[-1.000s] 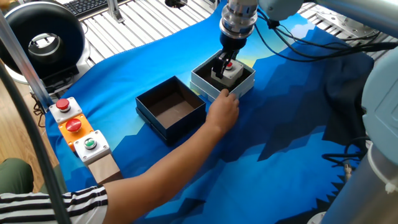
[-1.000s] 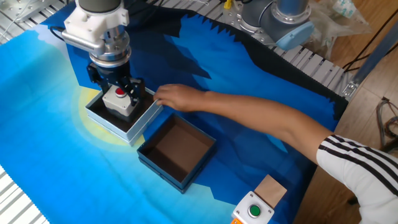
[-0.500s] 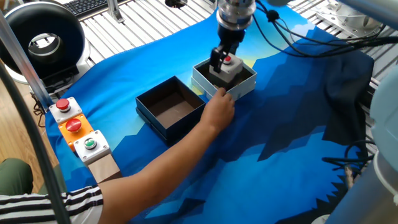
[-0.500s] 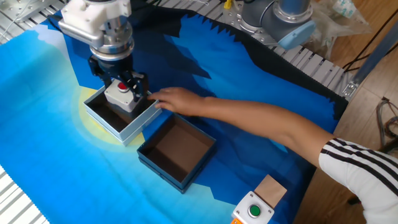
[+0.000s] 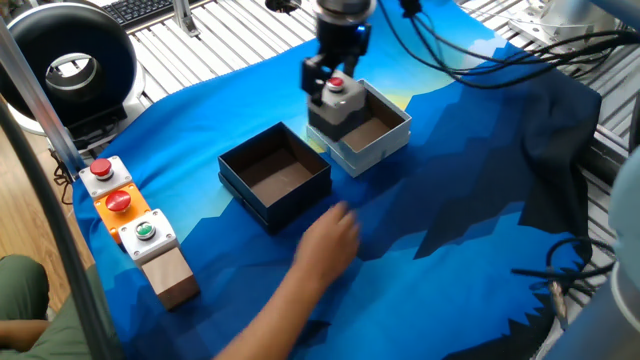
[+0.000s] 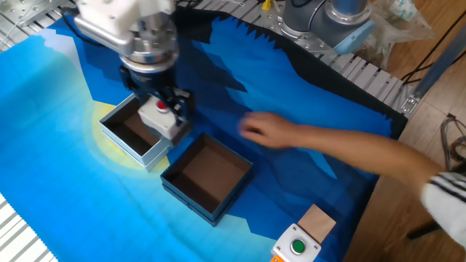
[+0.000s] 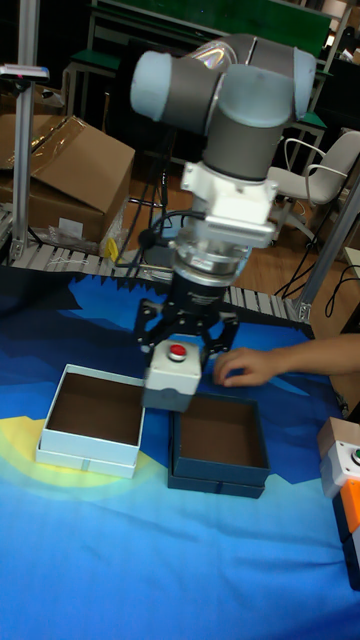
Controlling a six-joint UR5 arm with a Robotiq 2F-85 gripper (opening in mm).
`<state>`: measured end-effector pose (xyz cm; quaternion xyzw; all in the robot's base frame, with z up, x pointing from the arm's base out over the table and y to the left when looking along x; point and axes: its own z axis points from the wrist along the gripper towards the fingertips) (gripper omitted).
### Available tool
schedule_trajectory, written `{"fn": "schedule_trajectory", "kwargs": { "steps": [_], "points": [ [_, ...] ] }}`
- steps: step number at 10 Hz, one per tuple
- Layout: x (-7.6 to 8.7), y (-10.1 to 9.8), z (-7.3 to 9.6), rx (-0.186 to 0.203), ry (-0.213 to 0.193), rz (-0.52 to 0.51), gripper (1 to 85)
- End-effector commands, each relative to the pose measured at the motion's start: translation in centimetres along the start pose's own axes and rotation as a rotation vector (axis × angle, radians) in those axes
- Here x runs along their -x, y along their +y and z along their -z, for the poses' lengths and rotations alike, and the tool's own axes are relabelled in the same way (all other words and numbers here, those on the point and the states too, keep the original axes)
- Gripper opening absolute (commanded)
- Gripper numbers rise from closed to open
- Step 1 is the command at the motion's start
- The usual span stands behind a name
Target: Move an object from one box to another
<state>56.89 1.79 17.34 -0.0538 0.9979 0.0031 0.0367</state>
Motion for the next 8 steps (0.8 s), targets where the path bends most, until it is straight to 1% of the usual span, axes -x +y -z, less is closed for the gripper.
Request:
{"fn": "schedule_trajectory", "kwargs": {
  "steps": [1,3,4,6,8],
  "points": [
    [1.2,6.5,0.4,0.053,-0.047,-0.073,1.0],
    [1.5,9.1,-1.3,0.058,-0.079,-0.110,1.0],
    [1.7,9.7,-2.0,0.058,-0.088,-0.113,1.0],
    [1.6,10.7,-3.5,0.056,-0.089,-0.116,1.0],
    [2.0,10.7,-5.0,0.043,-0.093,-0.093,1.0]
  ]
}}
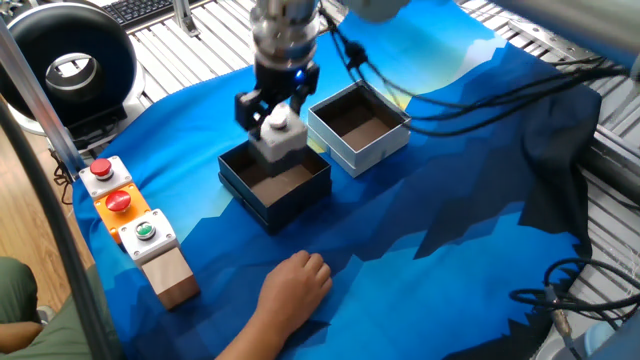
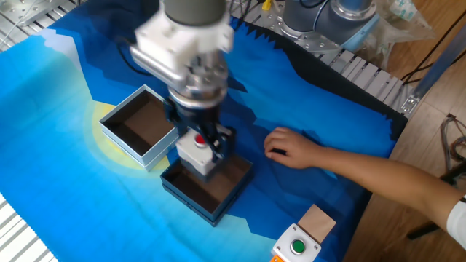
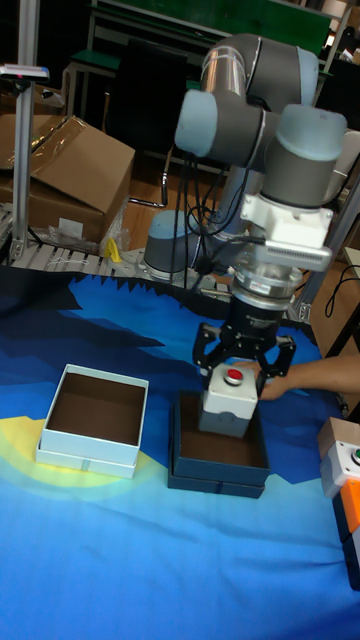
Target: Move an object from one box to another
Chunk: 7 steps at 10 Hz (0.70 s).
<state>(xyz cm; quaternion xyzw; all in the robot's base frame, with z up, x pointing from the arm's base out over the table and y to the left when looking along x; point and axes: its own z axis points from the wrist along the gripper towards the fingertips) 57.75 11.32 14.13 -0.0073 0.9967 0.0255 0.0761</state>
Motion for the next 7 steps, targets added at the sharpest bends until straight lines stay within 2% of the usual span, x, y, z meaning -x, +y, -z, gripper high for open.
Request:
{"fn": "schedule_trajectory", "kwargs": {
  "steps": [1,2,4,5,6,7],
  "points": [
    [0.1,1.3,-2.8,0.000,-0.010,0.023,1.0],
    [-0.2,1.9,-3.7,0.019,0.000,0.033,1.0],
    [-0.9,1.5,-5.1,0.007,0.024,0.096,18.3],
    [-0.8,1.5,-6.1,0.010,0.012,0.117,25.0],
    [-0.9,1.3,-6.8,0.011,0.012,0.157,40.7],
    [-1.1,1.2,-7.0,0.015,0.021,0.179,48.7]
  ]
}}
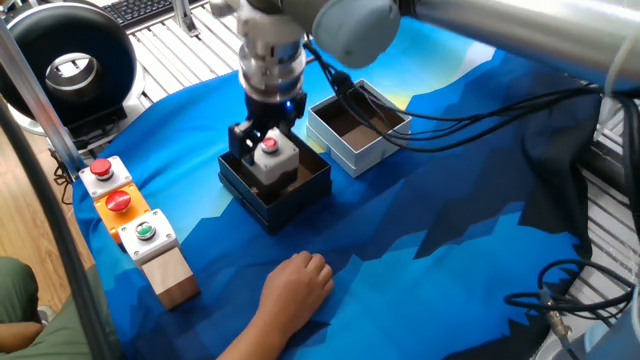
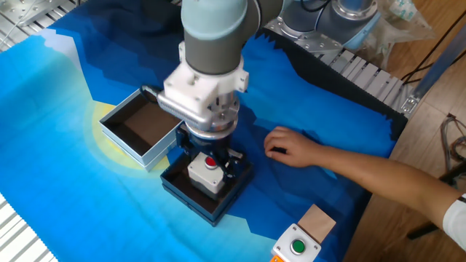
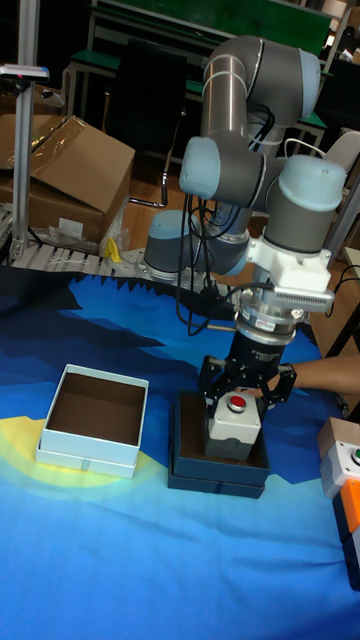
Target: Move an object from one box to another
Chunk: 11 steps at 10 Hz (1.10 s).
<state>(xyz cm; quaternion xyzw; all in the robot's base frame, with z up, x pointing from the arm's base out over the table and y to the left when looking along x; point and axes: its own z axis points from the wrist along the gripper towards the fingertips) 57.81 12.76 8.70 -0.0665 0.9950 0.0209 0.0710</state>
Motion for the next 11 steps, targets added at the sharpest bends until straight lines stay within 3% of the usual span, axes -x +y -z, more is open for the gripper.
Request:
{"fn": "schedule_trajectory", "kwargs": {
  "steps": [1,4,6,9,11],
  "points": [
    [-0.6,0.3,-1.6,0.025,0.017,0.075,56.0],
    [-1.5,0.1,-1.6,0.025,0.055,0.128,76.7],
    [-1.7,0.3,-1.6,0.036,0.062,0.146,82.3],
    [-1.0,0.9,-1.1,0.059,0.040,0.120,80.0],
    [-1.2,0.7,0.7,0.064,0.052,0.115,79.3]
  ]
}}
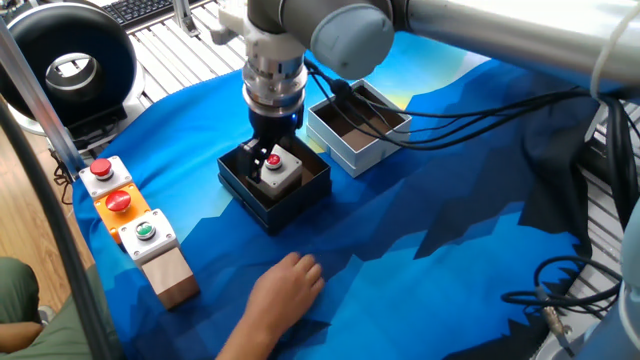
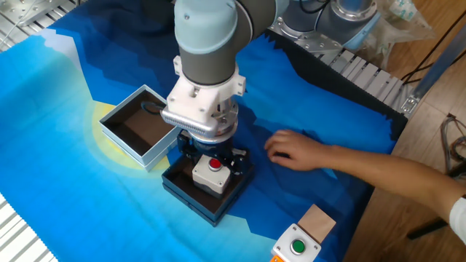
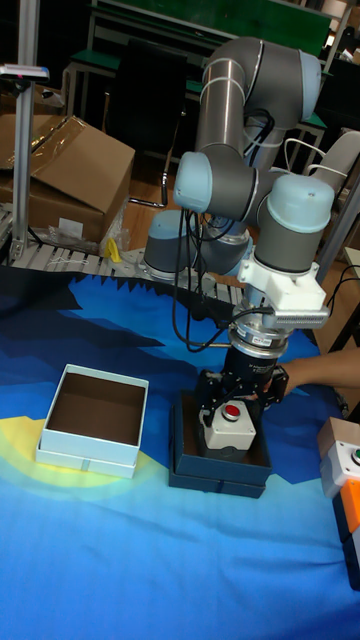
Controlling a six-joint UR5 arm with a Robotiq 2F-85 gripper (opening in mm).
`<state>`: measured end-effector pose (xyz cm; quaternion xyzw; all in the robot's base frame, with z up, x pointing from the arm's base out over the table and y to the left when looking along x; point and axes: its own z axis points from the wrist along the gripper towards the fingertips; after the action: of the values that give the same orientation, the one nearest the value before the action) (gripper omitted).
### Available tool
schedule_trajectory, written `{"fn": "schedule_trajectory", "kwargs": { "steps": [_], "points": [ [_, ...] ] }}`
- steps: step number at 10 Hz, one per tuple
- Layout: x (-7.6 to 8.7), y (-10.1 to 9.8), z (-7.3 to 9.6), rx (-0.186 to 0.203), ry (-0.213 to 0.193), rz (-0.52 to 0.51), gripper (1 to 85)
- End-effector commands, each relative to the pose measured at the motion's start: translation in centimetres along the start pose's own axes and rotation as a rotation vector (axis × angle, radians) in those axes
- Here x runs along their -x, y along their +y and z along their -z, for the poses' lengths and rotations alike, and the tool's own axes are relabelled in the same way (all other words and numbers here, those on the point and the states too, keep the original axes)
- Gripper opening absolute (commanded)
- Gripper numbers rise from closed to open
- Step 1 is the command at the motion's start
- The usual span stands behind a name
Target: Move an object from one box to another
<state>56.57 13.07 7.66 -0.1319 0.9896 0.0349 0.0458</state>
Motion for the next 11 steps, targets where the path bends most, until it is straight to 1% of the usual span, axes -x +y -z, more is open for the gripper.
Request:
{"fn": "schedule_trajectory", "kwargs": {
  "steps": [1,3,4,5,6,7,8,9,10,11],
  "points": [
    [-0.3,0.2,2.6,0.032,0.012,-0.010,79.0],
    [-0.4,-0.2,4.7,0.044,0.025,-0.013,78.3],
    [-0.4,-0.9,5.9,0.044,0.026,-0.041,73.0],
    [-0.3,-2.2,7.3,0.037,0.033,-0.088,61.7],
    [0.3,-2.9,8.5,0.057,0.023,-0.208,30.0],
    [-0.6,-5.1,10.0,0.030,0.054,-0.265,11.3],
    [-1.8,-7.7,11.2,-0.031,0.081,-0.261,1.0],
    [-2.9,-9.6,12.0,-0.064,0.100,-0.251,1.0],
    [-5.0,-11.4,12.7,-0.084,0.172,-0.235,1.0],
    [-5.7,-13.7,13.1,-0.106,0.175,-0.241,2.7]
  ]
}}
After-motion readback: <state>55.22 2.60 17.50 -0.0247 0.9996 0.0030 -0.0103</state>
